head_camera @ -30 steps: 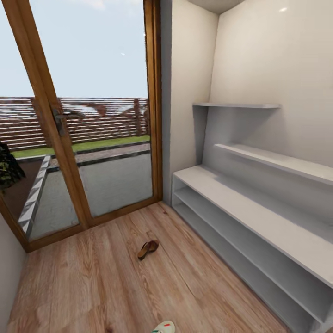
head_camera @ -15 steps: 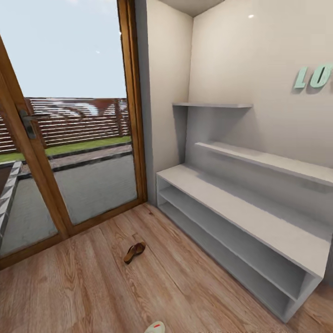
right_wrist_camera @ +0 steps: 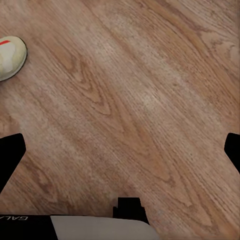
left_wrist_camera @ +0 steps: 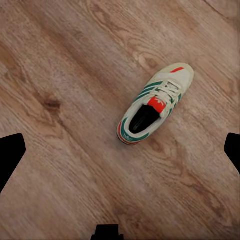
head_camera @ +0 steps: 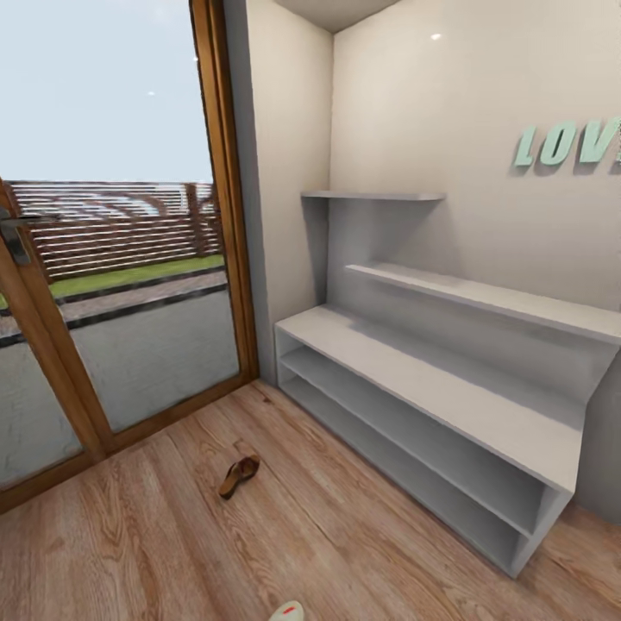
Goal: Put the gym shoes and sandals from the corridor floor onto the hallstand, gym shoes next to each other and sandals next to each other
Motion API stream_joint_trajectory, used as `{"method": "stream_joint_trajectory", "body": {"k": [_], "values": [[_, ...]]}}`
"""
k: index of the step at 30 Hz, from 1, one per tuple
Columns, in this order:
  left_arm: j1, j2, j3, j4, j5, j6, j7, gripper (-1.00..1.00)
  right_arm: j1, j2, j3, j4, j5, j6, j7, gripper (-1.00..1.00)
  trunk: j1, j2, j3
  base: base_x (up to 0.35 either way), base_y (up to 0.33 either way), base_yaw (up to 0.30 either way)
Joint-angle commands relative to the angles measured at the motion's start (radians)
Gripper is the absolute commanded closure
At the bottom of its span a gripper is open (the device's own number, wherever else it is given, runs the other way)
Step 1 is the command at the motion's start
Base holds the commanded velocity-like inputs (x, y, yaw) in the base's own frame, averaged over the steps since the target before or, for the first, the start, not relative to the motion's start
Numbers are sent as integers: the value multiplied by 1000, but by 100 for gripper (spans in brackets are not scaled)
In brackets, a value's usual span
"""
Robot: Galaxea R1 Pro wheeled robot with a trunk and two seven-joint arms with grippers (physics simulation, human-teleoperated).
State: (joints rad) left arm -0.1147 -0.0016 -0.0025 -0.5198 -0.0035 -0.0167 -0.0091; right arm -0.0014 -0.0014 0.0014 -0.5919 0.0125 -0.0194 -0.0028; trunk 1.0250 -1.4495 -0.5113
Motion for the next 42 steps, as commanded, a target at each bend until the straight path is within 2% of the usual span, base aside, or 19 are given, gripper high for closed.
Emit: {"method": "stream_joint_trajectory", "body": {"k": [1,22,42], "values": [[0,0,0,0,-1,-2,-1,-100,0,0,0,0,1,-2,0,-100,0,0,-1,0,6,-32],[0,0,-1,0,-4,-2,1,-100,0,0,0,0,1,-2,0,-100,0,0,18,-17,15,-195],[0,0,2,2,-4,-3,3,-100,0,0,0,0,1,-1,0,-100,0,0,19,-82,2,-7]]}}
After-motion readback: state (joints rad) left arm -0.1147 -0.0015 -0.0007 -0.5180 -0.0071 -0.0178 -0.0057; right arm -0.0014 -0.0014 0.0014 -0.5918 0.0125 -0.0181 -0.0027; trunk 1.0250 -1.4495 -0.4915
